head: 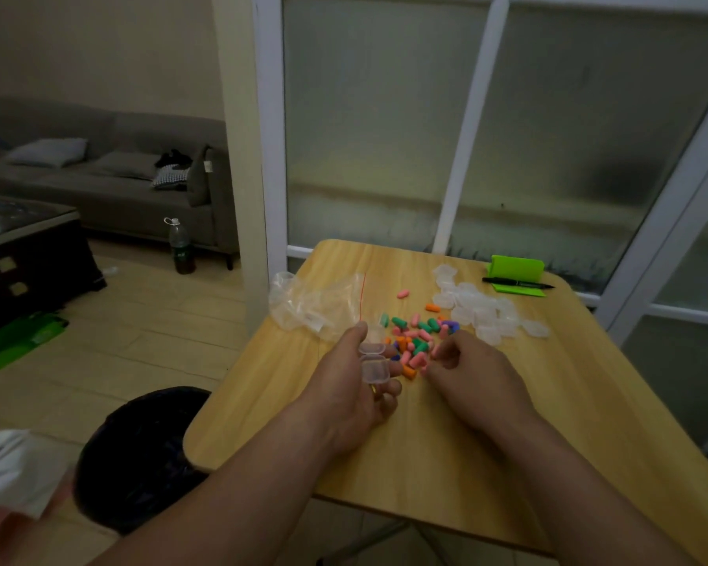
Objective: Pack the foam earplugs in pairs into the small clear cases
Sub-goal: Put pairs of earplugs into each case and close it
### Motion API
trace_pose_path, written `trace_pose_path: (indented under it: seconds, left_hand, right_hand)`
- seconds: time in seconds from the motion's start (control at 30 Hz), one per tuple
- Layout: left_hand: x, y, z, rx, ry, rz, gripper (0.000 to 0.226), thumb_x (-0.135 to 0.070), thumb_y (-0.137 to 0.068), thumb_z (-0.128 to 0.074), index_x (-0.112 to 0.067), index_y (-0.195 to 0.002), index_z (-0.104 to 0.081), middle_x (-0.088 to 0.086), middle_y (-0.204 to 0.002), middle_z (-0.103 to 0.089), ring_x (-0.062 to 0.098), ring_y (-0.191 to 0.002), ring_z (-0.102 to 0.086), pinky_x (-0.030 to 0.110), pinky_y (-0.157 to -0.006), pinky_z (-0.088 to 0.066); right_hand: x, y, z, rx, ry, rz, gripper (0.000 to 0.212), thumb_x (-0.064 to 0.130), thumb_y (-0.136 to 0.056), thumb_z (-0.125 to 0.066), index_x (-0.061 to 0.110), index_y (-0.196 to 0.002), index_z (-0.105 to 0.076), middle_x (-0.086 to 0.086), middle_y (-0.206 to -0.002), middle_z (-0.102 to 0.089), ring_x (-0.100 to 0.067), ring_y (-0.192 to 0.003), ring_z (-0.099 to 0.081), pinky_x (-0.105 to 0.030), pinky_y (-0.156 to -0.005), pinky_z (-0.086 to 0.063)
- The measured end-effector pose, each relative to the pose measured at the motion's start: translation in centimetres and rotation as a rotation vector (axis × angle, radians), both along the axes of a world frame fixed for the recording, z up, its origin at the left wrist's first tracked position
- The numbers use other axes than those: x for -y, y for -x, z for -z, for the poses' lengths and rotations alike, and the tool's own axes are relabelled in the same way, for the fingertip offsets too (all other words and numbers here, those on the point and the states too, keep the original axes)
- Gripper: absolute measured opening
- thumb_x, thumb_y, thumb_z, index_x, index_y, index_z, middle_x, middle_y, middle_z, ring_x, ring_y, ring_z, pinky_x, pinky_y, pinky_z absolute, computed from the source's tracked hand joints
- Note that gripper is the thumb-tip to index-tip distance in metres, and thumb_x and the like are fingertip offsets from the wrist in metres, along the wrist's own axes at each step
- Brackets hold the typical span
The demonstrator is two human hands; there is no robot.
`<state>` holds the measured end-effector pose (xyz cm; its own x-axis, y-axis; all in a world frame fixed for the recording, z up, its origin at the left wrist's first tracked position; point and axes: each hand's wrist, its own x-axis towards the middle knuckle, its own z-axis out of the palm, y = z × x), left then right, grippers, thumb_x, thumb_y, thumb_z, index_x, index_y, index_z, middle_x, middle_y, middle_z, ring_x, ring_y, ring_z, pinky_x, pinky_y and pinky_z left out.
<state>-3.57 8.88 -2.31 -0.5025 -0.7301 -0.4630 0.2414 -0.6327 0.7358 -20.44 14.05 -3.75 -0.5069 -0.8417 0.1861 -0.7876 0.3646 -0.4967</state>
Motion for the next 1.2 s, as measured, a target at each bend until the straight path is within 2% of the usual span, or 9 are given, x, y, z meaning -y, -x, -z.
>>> trace_pose_path:
  seconds: [0.2,0.33,0.47,0.57,0.77,0.9,1.0,1.1,1.2]
  left_hand:
    - [0.0,0.4,0.0,-0.03,-0.038,0.029,0.051,-0.057,-0.105,-0.044,-0.01,-0.108,-0.063,0.007,-0.079,-0.059,0.014,-0.052,-0.048,0.021,-0.045,-0.037]
    - [-0.6,0.9,-0.2,-0.087,-0.021,0.135,0.051,-0.056,-0.106,-0.036,-0.014,-0.115,-0.064,0.003,-0.074,-0.064,0.014,-0.059,-0.046,0.023,-0.048,-0.038]
    - [-0.8,1.2,-0.2,-0.094,-0.008,0.142,0.048,-0.047,-0.105,-0.039,-0.016,-0.126,-0.069,0.004,-0.084,-0.07,0.017,-0.074,-0.062,0.026,-0.059,-0.052]
    - [-0.9,1.0,-0.2,-0.078,-0.001,0.181,0.039,-0.042,-0.101,-0.044,-0.019,-0.119,-0.069,0.002,-0.085,-0.068,0.018,-0.08,-0.064,0.029,-0.068,-0.055]
    - [-0.3,0.7,-0.1,-0.063,-0.019,0.188,0.056,-0.045,-0.104,-0.039,-0.01,-0.142,-0.062,0.005,-0.092,-0.067,0.02,-0.086,-0.064,0.033,-0.072,-0.056]
    - [-0.1,0.4,0.0,-0.08,-0.04,0.181,0.059,-0.048,-0.108,-0.031,-0.01,-0.139,-0.064,0.003,-0.077,-0.07,0.02,-0.084,-0.065,0.035,-0.074,-0.055]
    - [0.2,0.1,0.1,-0.096,-0.025,0.186,0.06,-0.049,-0.108,-0.03,-0.008,-0.133,-0.067,0.005,-0.079,-0.07,0.021,-0.085,-0.065,0.036,-0.08,-0.054]
    - [0.6,-0.1,-0.2,-0.097,-0.039,0.175,0.052,-0.049,-0.106,-0.032,-0.01,-0.108,-0.068,0.004,-0.068,-0.064,0.019,-0.069,-0.061,0.033,-0.071,-0.054]
    - [0.9,-0.4,-0.3,-0.105,-0.08,0.113,0.044,-0.049,-0.105,-0.039,-0.012,-0.102,-0.063,0.005,-0.068,-0.059,0.02,-0.064,-0.057,0.031,-0.062,-0.053]
  right_hand:
    - [-0.4,0.0,-1.1,0.06,0.263,-0.127,0.018,0.036,-0.1,-0.069,0.031,-0.082,-0.071,0.012,-0.08,-0.067,0.0,-0.076,-0.059,-0.023,-0.061,-0.039]
    - [-0.5,-1.7,-1.8,0.021,0.374,-0.286,0.008,0.033,-0.097,-0.073,0.032,-0.089,-0.071,0.014,-0.084,-0.066,-0.002,-0.083,-0.062,-0.027,-0.07,-0.049]
    - [-0.4,-2.8,-1.8,-0.131,0.311,-0.394,0.006,0.032,-0.094,-0.076,0.032,-0.093,-0.07,0.015,-0.089,-0.061,-0.004,-0.087,-0.058,-0.034,-0.075,-0.052]
    - [-0.4,-2.6,-1.5,-0.216,0.256,-0.443,0.007,0.032,-0.091,-0.077,0.031,-0.09,-0.07,0.014,-0.088,-0.056,-0.005,-0.087,-0.053,-0.032,-0.074,-0.048]
    - [0.0,-2.5,-1.3,-0.226,0.197,-0.471,0.011,0.039,-0.09,-0.078,0.032,-0.097,-0.073,0.013,-0.091,-0.056,-0.007,-0.087,-0.055,-0.034,-0.075,-0.049]
    - [0.2,-2.4,-1.0,-0.157,0.184,-0.479,0.012,0.036,-0.088,-0.08,0.033,-0.097,-0.072,0.015,-0.091,-0.057,-0.005,-0.087,-0.057,-0.037,-0.077,-0.053]
    - [0.2,-2.5,-1.2,-0.062,0.229,-0.455,0.007,0.032,-0.092,-0.078,0.031,-0.098,-0.074,0.014,-0.091,-0.063,-0.003,-0.086,-0.06,-0.026,-0.075,-0.051]
    - [0.3,-1.1,-2.2,0.151,0.401,-0.272,0.009,0.029,-0.1,-0.07,0.027,-0.093,-0.075,0.011,-0.087,-0.07,-0.001,-0.081,-0.064,-0.014,-0.062,-0.043]
    - [0.5,1.6,-2.1,0.109,0.389,-0.087,0.014,0.03,-0.102,-0.067,0.029,-0.089,-0.073,0.012,-0.086,-0.072,0.0,-0.082,-0.064,-0.019,-0.064,-0.041]
